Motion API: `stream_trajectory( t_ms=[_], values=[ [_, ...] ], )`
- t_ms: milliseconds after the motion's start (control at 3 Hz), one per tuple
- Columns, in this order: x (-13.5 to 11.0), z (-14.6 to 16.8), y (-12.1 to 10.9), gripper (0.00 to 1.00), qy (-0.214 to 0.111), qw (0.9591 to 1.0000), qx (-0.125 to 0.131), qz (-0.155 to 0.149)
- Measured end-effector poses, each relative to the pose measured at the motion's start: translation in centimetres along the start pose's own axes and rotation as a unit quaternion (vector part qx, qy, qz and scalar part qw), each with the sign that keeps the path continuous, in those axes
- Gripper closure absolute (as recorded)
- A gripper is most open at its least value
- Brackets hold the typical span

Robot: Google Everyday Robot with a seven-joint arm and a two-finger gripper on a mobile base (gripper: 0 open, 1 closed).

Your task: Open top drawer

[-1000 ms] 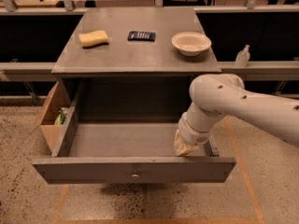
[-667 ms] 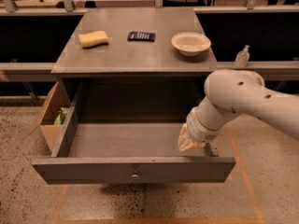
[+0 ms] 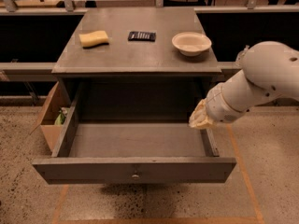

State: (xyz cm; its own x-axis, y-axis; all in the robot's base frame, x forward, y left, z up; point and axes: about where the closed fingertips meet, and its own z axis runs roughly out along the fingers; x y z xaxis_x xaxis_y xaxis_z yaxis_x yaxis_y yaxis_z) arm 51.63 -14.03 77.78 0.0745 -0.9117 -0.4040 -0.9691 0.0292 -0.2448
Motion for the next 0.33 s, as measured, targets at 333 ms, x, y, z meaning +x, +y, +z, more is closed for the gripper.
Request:
stream_trajectory(
  t_ms=[333],
  values=[
    [-0.57, -2.55, -2.37, 0.82, -0.033, 0.9979, 0.001, 0.056]
  ],
)
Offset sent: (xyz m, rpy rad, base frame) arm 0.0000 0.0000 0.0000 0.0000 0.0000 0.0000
